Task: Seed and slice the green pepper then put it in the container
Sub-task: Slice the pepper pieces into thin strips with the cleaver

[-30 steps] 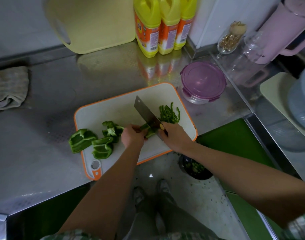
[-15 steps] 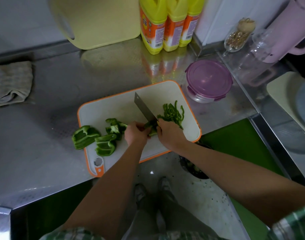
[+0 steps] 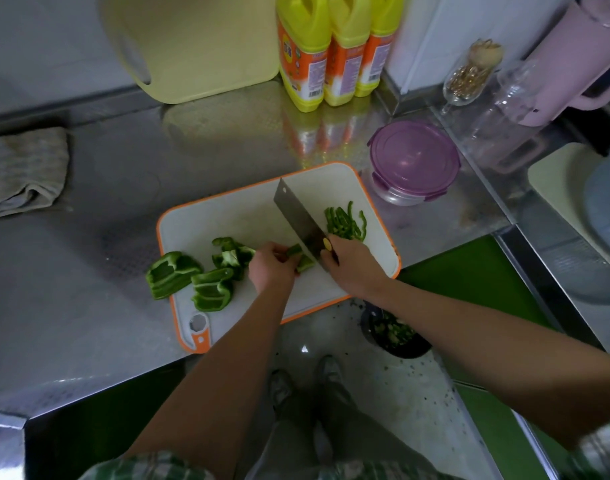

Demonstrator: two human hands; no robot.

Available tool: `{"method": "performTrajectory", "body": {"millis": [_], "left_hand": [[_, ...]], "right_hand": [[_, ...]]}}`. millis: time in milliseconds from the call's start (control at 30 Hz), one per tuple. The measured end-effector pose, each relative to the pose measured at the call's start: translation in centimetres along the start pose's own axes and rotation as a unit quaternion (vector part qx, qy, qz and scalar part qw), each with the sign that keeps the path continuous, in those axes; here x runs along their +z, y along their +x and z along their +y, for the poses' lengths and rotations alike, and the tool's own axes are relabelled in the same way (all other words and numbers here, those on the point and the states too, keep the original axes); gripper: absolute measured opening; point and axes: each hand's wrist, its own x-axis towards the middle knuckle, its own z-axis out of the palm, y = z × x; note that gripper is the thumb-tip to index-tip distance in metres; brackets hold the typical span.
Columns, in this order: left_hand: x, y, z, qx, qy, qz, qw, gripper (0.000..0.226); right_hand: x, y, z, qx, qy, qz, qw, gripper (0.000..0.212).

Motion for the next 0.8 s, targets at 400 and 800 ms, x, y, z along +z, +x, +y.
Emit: {"method": "performTrajectory", "body": {"millis": [400, 800], "left_hand": [[0.2, 0.3, -0.1, -0.013, 0.028, 0.024, 0.999, 0.02], [-0.2, 0.6, -0.8, 0.027, 0.028, -0.013, 0.999, 0.022]], "right_hand": [[0.7, -0.7, -0.2, 0.011, -0.025, -0.051, 0.998, 0.018], [2.5, 1.5, -1.5, 0.021, -0.062, -0.015, 0.998, 0.02]]}}
